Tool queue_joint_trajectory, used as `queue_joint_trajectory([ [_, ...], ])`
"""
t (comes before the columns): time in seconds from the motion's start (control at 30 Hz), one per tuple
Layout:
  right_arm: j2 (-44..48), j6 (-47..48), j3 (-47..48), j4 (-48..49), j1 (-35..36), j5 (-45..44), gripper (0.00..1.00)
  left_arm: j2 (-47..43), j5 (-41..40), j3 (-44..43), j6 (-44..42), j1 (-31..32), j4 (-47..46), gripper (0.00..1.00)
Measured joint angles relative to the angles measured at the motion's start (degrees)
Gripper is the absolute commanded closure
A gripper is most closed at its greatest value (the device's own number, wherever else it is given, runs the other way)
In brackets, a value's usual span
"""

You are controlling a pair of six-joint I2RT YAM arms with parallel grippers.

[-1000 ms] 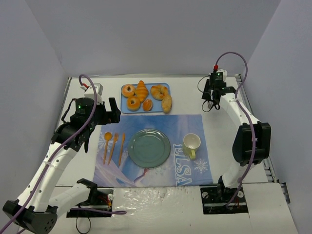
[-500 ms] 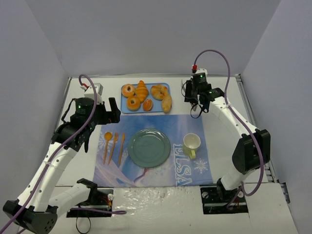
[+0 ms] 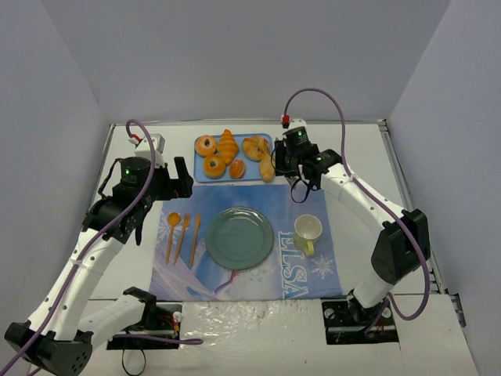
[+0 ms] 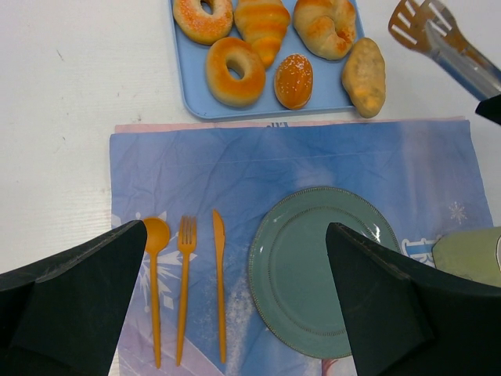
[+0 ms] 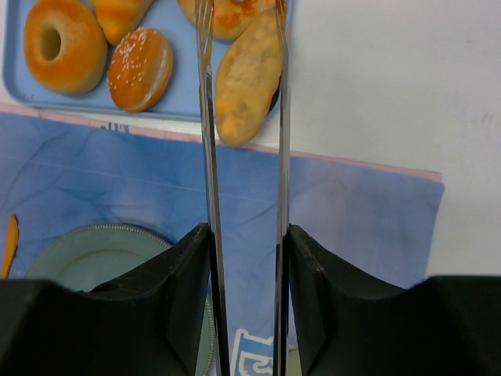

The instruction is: Place the bread

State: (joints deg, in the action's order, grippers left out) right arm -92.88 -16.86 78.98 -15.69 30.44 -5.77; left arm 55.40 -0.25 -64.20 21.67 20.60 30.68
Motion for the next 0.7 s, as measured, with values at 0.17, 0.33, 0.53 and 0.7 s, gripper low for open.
queue_joint_trajectory([
  [0.17, 0.02, -0.49, -1.93, -0.23, 2.34, -0.66, 0.62, 0.00, 0.02, 0.00, 0.00, -0.07, 0.02, 0.03],
  [0.33, 0.31, -1.11, -4.05, -0.16, 3.14, -1.69, 0.58, 0.00, 0.02, 0.00, 0.00, -0.07, 0.02, 0.03],
  [0.53, 1.10, -1.54, -5.51, -0.43, 3.68, -3.19, 0.51, 0.00, 0.02, 0.00, 0.00, -0.07, 0.03, 0.03],
  [0.7, 1.18, -1.77, -5.51, -0.43, 4.35, -3.95, 0.49, 0.00, 0.02, 0.00, 0.00, -0.07, 0.02, 0.03],
])
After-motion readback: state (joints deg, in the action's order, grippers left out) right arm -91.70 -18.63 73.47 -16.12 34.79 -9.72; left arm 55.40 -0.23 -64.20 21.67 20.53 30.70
